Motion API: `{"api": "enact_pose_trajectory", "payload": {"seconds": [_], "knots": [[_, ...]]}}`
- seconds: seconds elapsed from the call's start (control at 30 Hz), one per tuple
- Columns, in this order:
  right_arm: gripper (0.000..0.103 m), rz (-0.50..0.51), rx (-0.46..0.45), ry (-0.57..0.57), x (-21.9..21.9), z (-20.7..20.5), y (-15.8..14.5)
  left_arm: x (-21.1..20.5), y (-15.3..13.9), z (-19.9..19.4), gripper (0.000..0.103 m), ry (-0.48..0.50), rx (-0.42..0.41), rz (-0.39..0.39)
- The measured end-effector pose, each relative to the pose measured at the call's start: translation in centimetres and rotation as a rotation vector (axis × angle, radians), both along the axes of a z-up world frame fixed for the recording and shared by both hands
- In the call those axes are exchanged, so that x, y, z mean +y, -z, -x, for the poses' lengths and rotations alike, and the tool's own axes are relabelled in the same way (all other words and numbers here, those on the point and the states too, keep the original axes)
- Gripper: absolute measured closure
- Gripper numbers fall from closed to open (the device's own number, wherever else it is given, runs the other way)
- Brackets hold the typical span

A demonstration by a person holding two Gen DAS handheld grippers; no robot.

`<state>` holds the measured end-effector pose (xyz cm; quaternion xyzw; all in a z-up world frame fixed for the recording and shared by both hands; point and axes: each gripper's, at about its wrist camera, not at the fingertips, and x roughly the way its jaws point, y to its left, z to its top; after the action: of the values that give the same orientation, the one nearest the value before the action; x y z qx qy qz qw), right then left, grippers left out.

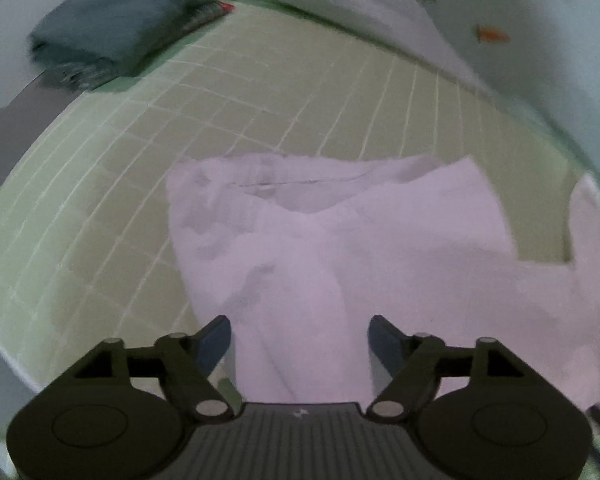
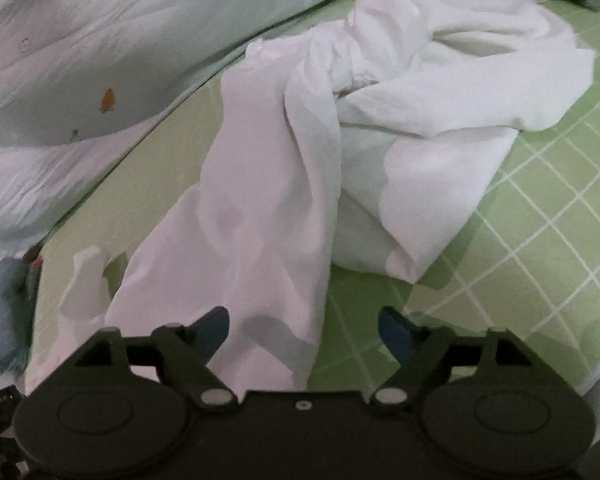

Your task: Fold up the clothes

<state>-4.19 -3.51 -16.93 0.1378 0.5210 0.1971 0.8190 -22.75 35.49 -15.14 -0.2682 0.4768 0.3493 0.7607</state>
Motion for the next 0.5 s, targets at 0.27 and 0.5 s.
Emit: {"api": "enact_pose_trajectory", "payload": {"seconds": [0.27,0.5], "knots": [[0.075,0.024,-0.039,0.073,1.8,1.4,-0.1,1.4,1.8,-1.2,0.075,0.077,-0.01,0.045],[0.096,-0.024,-0.088,0.115,1.0,2.8,-4.2,2.3,-3.3,3.1,0.1,0.003,-0.062,0.003]]}}
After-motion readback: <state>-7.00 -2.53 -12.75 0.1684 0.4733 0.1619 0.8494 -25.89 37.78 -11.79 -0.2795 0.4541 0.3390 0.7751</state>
